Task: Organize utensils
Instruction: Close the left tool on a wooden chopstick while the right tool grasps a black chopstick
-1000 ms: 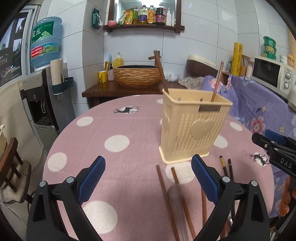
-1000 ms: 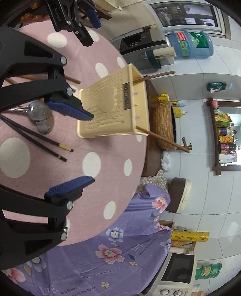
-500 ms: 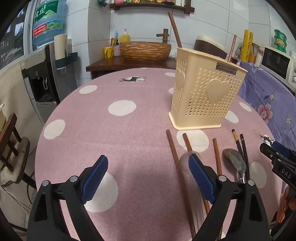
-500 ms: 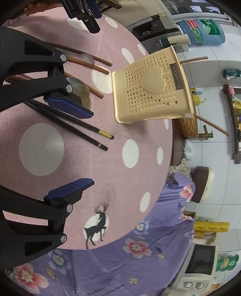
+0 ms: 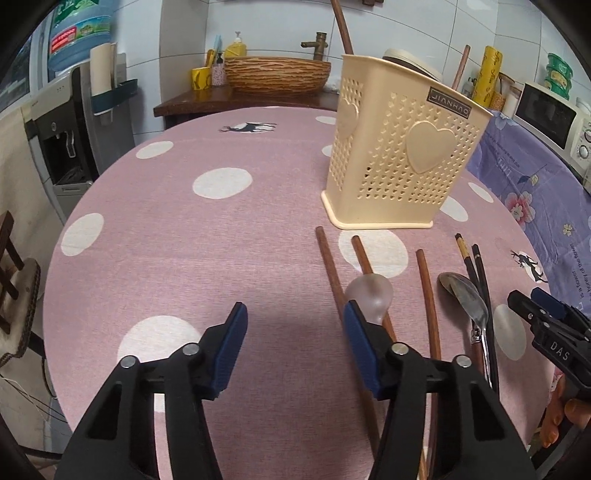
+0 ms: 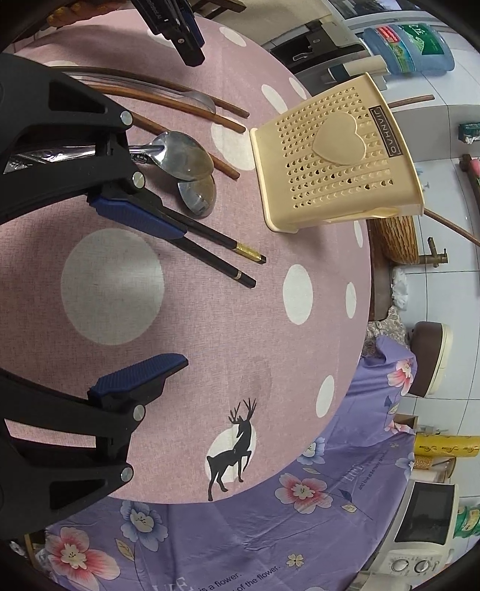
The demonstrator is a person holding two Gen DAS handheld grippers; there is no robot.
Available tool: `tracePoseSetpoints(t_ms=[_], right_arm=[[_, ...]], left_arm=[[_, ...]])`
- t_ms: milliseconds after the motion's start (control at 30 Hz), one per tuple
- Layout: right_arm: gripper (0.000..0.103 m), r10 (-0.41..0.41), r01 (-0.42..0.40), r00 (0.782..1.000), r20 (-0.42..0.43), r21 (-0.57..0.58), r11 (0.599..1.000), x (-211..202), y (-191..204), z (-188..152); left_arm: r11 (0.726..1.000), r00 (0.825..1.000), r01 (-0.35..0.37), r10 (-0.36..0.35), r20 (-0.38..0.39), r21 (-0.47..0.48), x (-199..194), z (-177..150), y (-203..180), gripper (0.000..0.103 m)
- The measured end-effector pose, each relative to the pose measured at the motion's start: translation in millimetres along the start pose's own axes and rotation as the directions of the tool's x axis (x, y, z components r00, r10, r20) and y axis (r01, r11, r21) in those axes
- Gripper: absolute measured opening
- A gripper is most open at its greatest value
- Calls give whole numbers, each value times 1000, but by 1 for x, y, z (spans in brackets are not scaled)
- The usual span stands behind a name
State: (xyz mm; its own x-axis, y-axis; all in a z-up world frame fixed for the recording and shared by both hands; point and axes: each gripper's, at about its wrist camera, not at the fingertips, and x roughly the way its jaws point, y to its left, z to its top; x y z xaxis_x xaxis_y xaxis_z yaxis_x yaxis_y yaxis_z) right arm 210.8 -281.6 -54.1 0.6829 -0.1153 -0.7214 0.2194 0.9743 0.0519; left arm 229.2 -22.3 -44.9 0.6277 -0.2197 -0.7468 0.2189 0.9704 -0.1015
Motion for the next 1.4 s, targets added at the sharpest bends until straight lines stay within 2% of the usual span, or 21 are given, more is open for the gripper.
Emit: tracePoseSetpoints(t_ms=[67,167,300,500,733,800,1067,1233,1400], right_arm=[[61,0,0,1000,-2,3,1000,0,-1,0],[60,-4,4,1000,-6,13,1000,1,-3,1],[60,-2,2,1000,-10,16,1000,1,-3,2],[58,1,-1,1000,-10,9,1000,1,-1,3],[49,48,-48,999,-18,6,999,5,8,18],[48,55,-54,998,-38,9,998,11,9,22],[29,68,-55,986,-152,90,994,48,8,36],[27,39,-26,986,-159,83,996,58,16,41],[20,2,9,987,-159,69,998,65,22,46]], left_arm=[[1000,1000,13,-13,-13,4,5,5,-2,43],[999,999,39,-39,-34,5,13,16,-5,38],[997,994,78,-78,-73,-4,29,31,-10,35],[999,993,46,-44,-109,25,48,38,-21,25],[999,993,17,-12,-119,41,53,37,-20,11],[999,993,21,-17,-117,35,52,36,-17,11],[999,994,13,-9,-113,40,53,37,-15,11],[999,994,9,-4,-110,44,54,37,-17,11],[999,994,2,4,-108,54,54,36,-19,11]])
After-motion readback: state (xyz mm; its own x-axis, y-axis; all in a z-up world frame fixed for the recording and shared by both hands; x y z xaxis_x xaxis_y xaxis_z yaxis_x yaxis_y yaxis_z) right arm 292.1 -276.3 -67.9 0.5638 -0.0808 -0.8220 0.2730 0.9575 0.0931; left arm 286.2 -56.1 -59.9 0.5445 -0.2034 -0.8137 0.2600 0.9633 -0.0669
